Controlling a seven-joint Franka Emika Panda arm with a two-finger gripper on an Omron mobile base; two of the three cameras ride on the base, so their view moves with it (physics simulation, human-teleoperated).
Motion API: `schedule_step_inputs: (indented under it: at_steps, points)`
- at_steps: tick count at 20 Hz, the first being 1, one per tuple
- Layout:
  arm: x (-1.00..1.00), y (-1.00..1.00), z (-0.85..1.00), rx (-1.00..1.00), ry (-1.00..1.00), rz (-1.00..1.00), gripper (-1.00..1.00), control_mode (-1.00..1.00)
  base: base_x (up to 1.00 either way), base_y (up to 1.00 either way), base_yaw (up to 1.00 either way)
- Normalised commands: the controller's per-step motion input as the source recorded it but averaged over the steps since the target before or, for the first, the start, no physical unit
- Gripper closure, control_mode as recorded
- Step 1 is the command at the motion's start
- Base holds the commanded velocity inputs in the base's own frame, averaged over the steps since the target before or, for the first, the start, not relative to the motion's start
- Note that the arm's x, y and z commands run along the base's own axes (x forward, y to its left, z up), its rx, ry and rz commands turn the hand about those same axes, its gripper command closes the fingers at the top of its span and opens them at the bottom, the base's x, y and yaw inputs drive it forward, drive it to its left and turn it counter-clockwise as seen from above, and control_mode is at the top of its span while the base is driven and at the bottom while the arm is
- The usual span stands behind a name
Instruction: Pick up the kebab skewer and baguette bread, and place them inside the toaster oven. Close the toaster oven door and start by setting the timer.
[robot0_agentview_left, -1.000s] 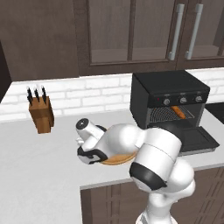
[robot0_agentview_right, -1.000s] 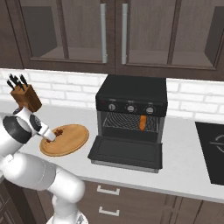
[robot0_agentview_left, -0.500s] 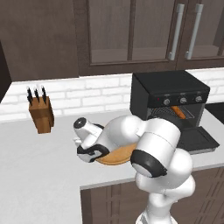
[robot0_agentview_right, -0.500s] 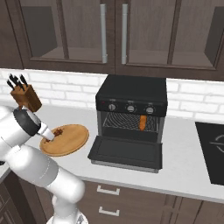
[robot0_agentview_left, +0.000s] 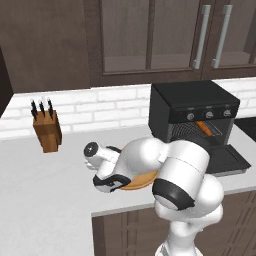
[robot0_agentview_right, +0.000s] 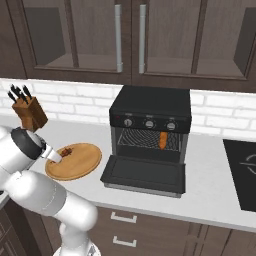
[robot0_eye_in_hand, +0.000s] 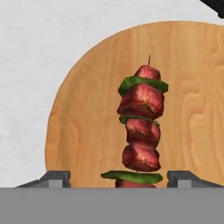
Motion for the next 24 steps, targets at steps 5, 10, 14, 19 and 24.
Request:
schedule_step_inputs:
  at_steps: [5,10,14,19,24]
  points:
    - [-0.07,-0.34,-0.16,0.0,-0.06,0.0,1.0,-1.0,0.0,0.0,0.0]
    - [0.0,-0.13,-0.27,0.01,0.0,0.0,1.0,-1.0,0.0,0.0,0.0]
    - [0.0,-0.13,-0.17,0.0,0.0,0.0,1.0,-1.0,0.0,0.0,0.0]
    - [-0.18,-0.18,0.49,0.0,-0.03,-0.04,1.0,-1.0,0.0,0.0,0.0]
    - [-0.29,-0.01,1.0,0.0,0.01,-0.03,1.0,-1.0,0.0,0.0,0.0]
